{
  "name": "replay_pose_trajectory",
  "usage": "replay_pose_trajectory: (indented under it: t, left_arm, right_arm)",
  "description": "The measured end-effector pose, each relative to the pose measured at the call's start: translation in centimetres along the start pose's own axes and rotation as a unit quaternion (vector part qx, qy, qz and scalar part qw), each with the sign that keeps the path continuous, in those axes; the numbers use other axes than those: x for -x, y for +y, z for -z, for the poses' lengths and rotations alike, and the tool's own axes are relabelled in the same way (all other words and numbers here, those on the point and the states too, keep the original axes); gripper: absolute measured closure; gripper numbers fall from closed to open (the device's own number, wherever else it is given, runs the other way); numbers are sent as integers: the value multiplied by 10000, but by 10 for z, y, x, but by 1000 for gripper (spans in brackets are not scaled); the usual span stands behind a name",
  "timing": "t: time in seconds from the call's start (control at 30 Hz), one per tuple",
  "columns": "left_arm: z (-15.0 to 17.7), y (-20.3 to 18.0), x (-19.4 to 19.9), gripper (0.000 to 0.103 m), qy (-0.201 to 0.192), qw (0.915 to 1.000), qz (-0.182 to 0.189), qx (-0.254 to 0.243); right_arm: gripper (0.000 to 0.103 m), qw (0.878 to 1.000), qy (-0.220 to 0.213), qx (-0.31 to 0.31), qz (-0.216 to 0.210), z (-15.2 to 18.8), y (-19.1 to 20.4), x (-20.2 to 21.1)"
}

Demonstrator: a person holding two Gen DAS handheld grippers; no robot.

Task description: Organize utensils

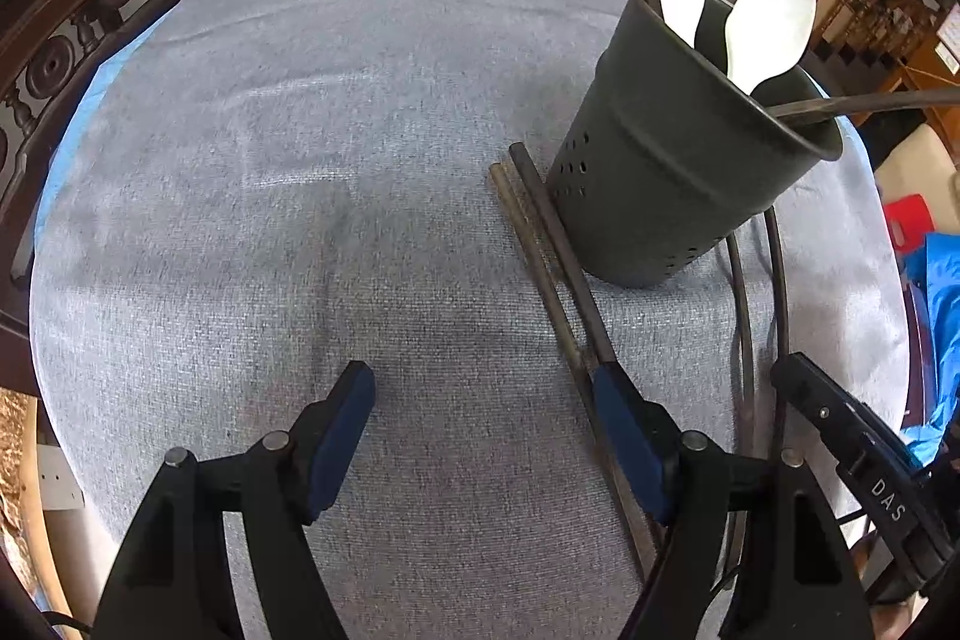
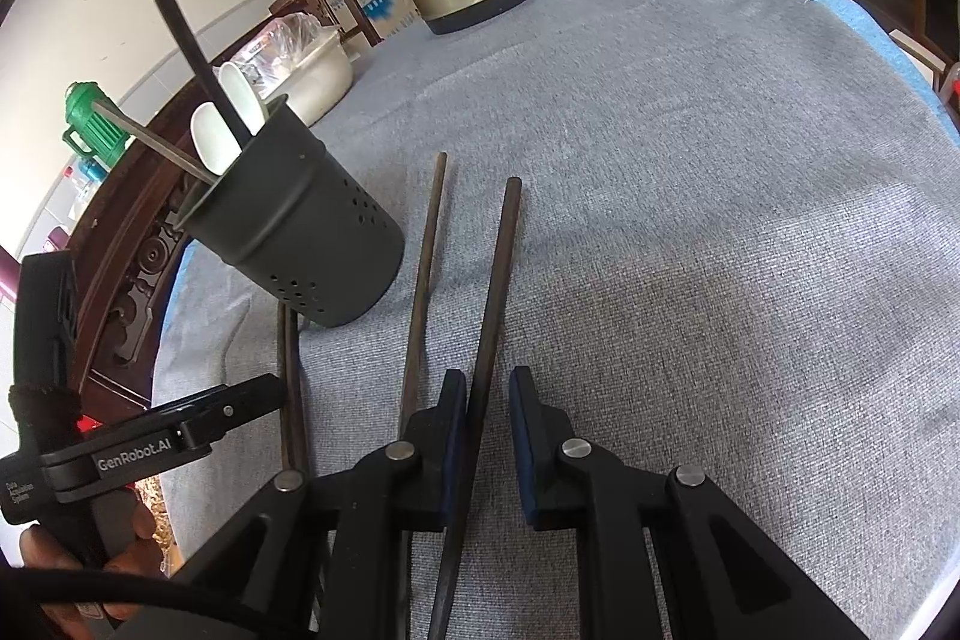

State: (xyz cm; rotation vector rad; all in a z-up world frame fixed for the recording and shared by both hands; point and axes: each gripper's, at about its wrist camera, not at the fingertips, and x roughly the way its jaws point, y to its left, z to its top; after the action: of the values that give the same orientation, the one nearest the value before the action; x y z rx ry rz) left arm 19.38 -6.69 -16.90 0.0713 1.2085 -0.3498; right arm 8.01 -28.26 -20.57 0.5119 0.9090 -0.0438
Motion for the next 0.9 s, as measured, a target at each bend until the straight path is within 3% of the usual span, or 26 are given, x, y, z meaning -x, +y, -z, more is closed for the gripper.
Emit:
replay_pose_trajectory:
  t: [0.3, 0.4, 0.47, 0.5, 0.63, 0.77, 0.9]
  left_arm:
    - [4, 18, 10, 26, 135, 9996, 47, -225]
    - [9, 29, 10, 28, 123, 9979, -381, -508]
    - [9, 33, 13, 28, 130, 9985, -249, -464]
    - [8, 37, 15, 28, 176, 9990, -154, -381]
    - [-4, 62, 25, 28, 145, 9991, 366, 182]
    - [-25, 70, 32, 28, -77, 9981, 422, 441]
    - [-42, 64, 15, 29, 151, 9980, 428, 437]
  right_arm:
    - [93, 9994, 290, 12, 166, 2, 2, 4]
    - [93, 9989, 417, 52, 212, 6, 3, 7]
    - [93, 9981, 528, 181, 251, 6, 5, 8]
    - [88, 9980, 579, 184, 191, 4, 5, 8]
    - [87, 9986, 475, -219, -66, -11, -6, 17]
    - [77, 9991, 240, -343, -88, -43, -11, 17]
    - [77, 9984, 443, -337, 48, -66, -7, -11]
